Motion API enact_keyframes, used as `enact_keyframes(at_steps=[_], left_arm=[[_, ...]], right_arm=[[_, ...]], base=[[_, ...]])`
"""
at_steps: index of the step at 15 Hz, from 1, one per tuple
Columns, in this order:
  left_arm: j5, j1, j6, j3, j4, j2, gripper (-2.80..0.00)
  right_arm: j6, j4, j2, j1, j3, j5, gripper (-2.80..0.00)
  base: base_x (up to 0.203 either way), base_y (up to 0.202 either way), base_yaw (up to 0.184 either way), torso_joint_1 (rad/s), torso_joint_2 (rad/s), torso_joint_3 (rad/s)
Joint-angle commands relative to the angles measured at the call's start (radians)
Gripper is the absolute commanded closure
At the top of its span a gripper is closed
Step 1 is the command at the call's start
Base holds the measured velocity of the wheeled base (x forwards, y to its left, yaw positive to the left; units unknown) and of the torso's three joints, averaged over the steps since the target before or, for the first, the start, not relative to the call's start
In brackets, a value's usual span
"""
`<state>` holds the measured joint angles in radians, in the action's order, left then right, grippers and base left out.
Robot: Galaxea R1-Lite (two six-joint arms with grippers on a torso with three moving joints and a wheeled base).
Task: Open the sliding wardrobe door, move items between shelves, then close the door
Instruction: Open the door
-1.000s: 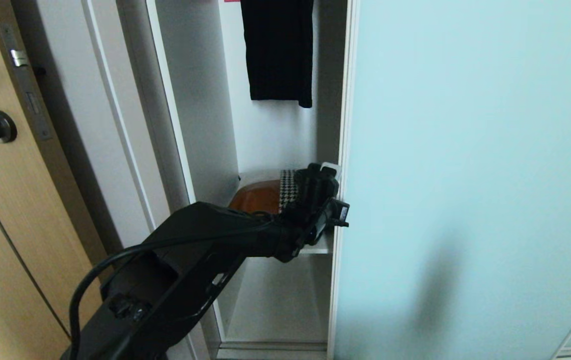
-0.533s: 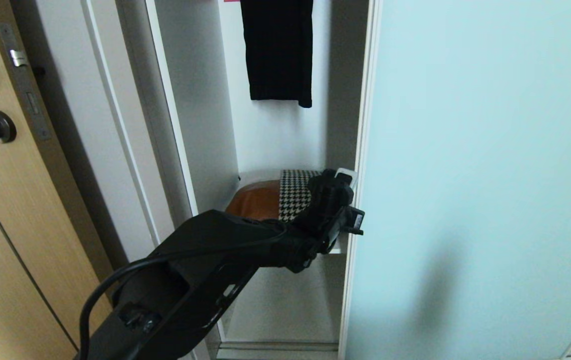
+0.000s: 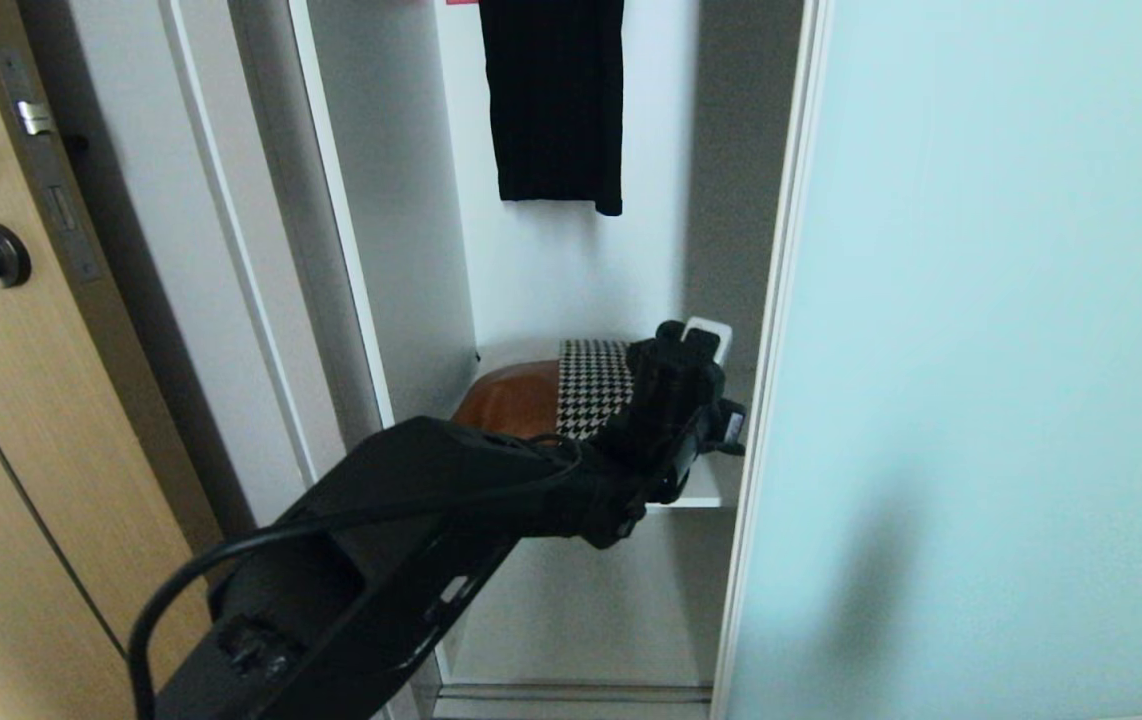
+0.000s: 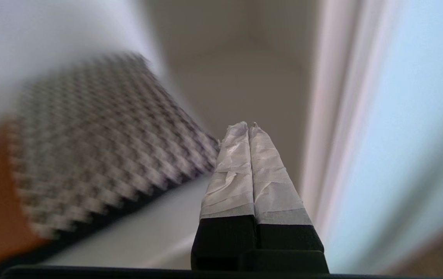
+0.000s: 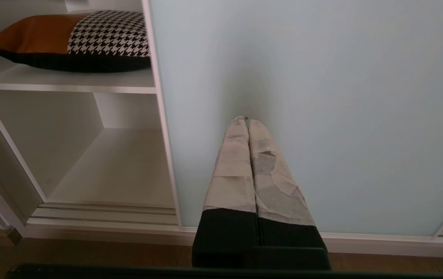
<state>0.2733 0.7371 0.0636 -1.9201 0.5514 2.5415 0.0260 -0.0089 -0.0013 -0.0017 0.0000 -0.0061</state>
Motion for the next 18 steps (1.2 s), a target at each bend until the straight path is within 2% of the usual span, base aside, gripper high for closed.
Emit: enact_keyframes(at_steps=[1,3,5,8,10,12,14,18], left_arm=[[0.042,-0.026,0.006,0.019,0.007,-0.123,0.00],[0.099,-0.057,0.030,0.068,0.007,-0.298,0.00],[0.131,-0.085,0.062,0.175,-0.004,-0.498,0.00],[0.180,-0.138,0.105,0.522,-0.010,-0.787,0.00],[0.204,-0.177,0.114,0.804,-0.006,-0.999,0.00],[0.224,-0.228,0.125,1.016,-0.005,-1.216,0.00],[0.237,-0.308,0.148,1.156,-0.007,-1.407,0.00],[0.242,-0.532,0.169,1.408,-0.012,-1.759,0.00]], right_arm=[[0.000,0.000,0.001,0.000,0.000,0.000,0.00],[0.000,0.000,0.001,0.000,0.000,0.000,0.00],[0.000,0.000,0.001,0.000,0.000,0.000,0.00],[0.000,0.000,0.001,0.000,0.000,0.000,0.00],[0.000,0.000,0.001,0.000,0.000,0.000,0.00],[0.000,0.000,0.001,0.000,0.000,0.000,0.00],[0.000,0.000,0.001,0.000,0.000,0.000,0.00],[0.000,0.000,0.001,0.001,0.000,0.000,0.00]], base=[[0.000,0.000,0.000,0.000,0.00,0.000],[0.000,0.000,0.000,0.000,0.00,0.000],[0.000,0.000,0.000,0.000,0.00,0.000],[0.000,0.000,0.000,0.000,0.00,0.000],[0.000,0.000,0.000,0.000,0.00,0.000],[0.000,0.000,0.000,0.000,0.00,0.000],[0.000,0.000,0.000,0.000,0.00,0.000],[0.000,0.000,0.000,0.000,0.00,0.000]])
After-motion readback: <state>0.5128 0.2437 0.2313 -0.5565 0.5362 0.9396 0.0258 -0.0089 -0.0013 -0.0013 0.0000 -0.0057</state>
